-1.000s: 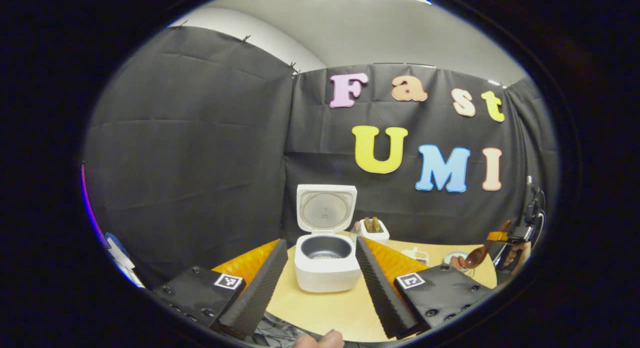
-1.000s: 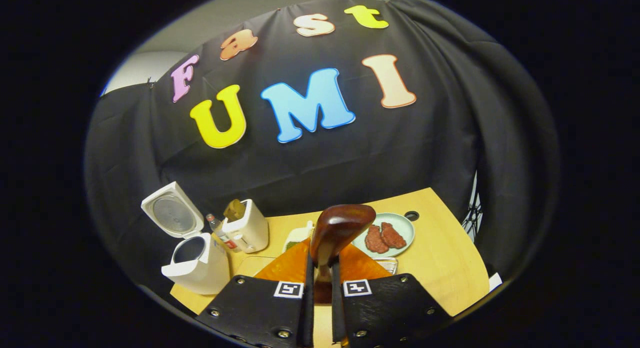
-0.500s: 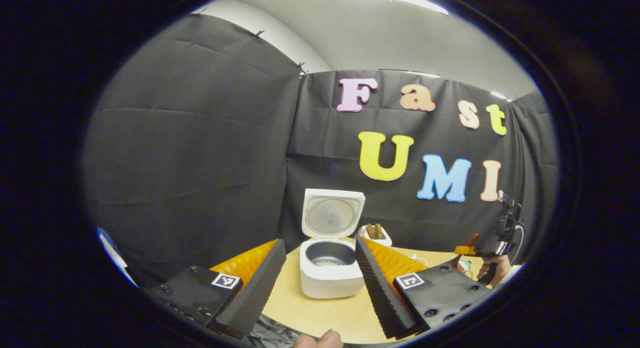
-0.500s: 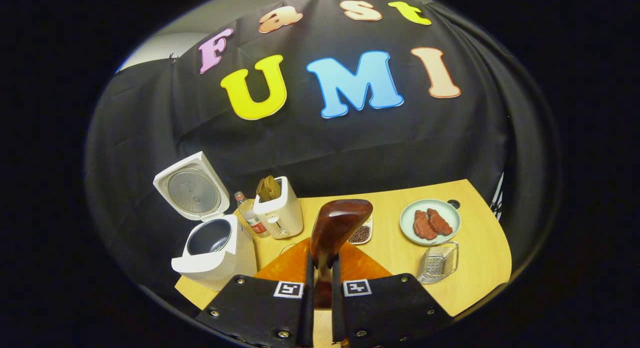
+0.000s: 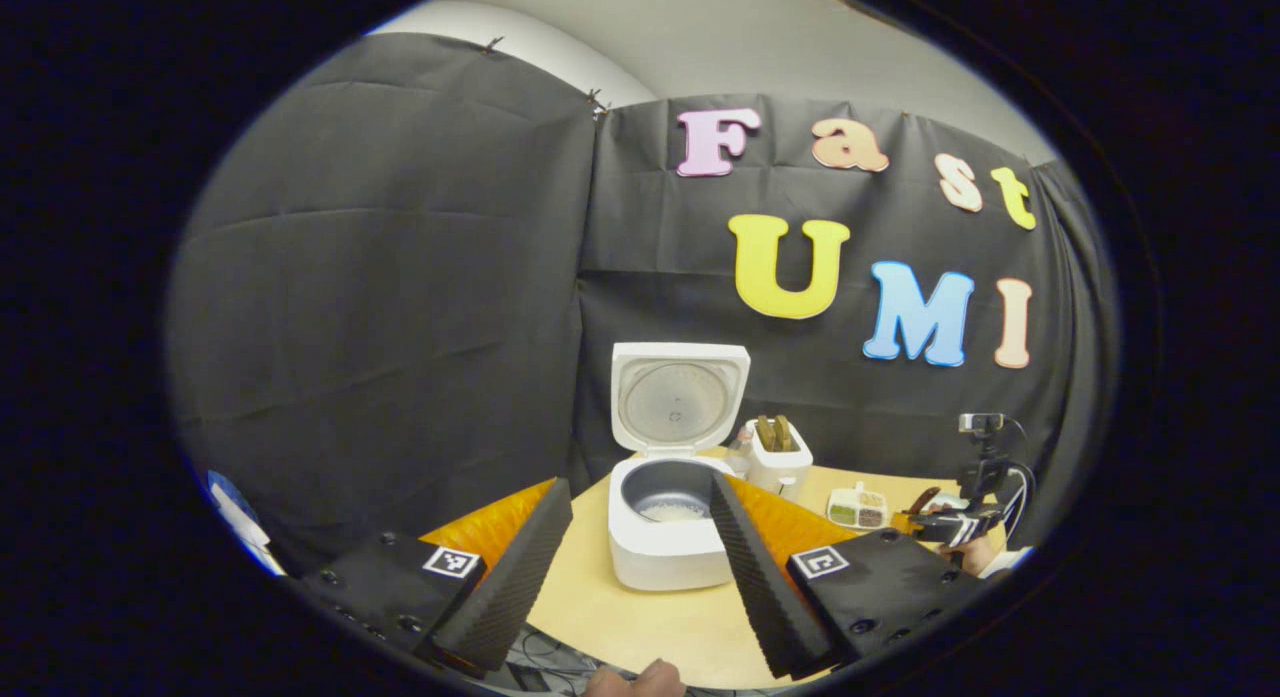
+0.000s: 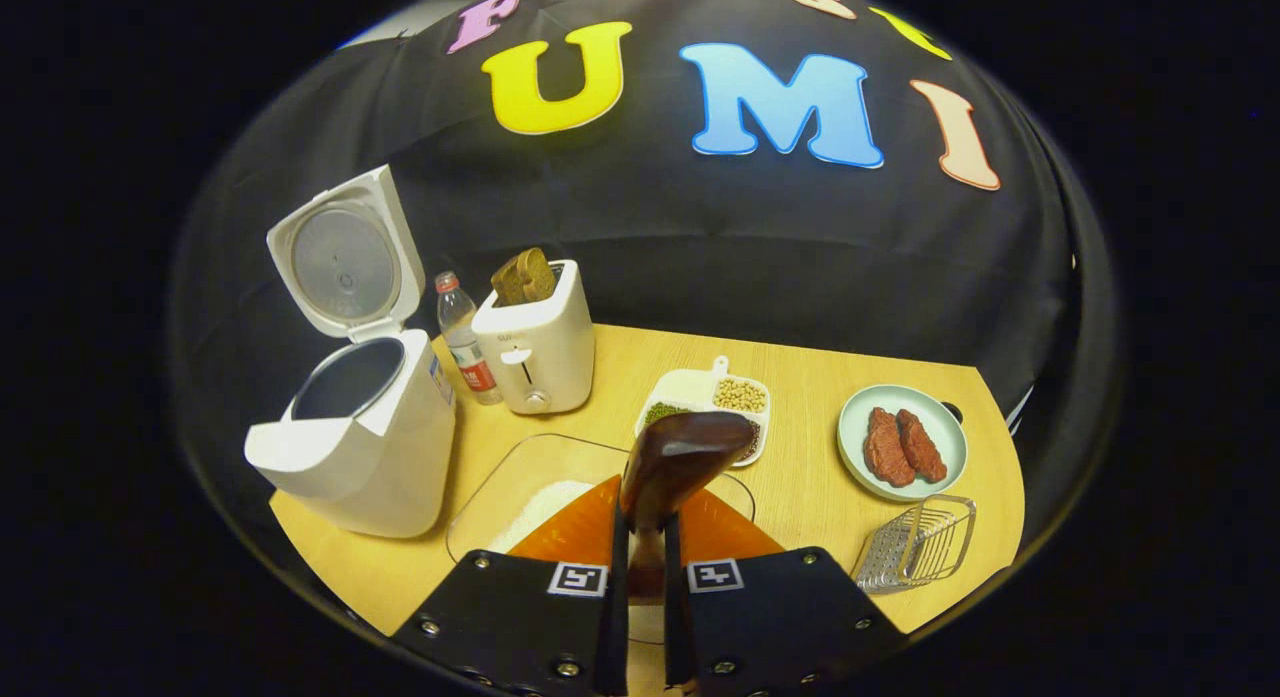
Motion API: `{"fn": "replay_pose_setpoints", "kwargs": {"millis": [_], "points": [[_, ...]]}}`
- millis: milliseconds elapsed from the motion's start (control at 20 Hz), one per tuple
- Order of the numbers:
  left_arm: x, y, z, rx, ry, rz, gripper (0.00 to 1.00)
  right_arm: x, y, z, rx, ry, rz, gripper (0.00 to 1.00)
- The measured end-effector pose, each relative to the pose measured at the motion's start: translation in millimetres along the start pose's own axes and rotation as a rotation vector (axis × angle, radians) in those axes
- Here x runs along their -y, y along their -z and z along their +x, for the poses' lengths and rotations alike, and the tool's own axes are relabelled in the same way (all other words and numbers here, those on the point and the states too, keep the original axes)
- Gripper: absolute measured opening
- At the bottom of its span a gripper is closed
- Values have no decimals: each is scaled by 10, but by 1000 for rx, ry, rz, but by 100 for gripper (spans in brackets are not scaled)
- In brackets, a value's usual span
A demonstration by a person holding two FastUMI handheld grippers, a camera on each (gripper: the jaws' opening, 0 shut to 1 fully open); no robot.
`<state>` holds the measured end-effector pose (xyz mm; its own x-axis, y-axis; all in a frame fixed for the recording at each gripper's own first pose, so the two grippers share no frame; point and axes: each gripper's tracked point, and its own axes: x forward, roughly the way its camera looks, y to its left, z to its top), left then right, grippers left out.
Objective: Close the left gripper, press the button to open the rice cooker; take a wooden spoon from the chopstick holder with the right hand, scoop a spoonful of rice and pour it into the rice cooker, then put the wooden spoon back into the chopstick holder.
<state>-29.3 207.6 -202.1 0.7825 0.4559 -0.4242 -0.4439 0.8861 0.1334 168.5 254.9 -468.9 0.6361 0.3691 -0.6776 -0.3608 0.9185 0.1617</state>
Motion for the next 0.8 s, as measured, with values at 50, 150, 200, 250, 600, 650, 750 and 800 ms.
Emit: {"fn": "replay_pose_setpoints", "kwargs": {"millis": [50, 150, 200, 250, 600, 650, 750, 800], "points": [[11, 44, 27, -11, -4, 1, 94, -41, 85, 53, -18, -8, -13, 15], [-16, 69, 28, -22, -20, 9, 98, -168, 145, 127, -29, -34, -22, 15], [-58, 68, 30, -19, -34, 20, 94, -214, 133, 164, -30, -44, -14, 15], [-106, 63, 25, -21, -50, 25, 94, -288, 153, 186, -42, -64, 22, 15], [-279, 55, -80, -15, -110, 6, 98, -603, 91, 333, -106, -186, 359, 15], [-298, 37, -81, -8, -117, 11, 96, -596, 86, 351, -108, -195, 394, 15], [-319, 12, -114, -3, -123, 11, 98, -592, 82, 363, -119, -223, 506, 15], [-322, 9, -130, -3, -125, 10, 96, -562, 91, 374, -127, -239, 576, 15]]}}
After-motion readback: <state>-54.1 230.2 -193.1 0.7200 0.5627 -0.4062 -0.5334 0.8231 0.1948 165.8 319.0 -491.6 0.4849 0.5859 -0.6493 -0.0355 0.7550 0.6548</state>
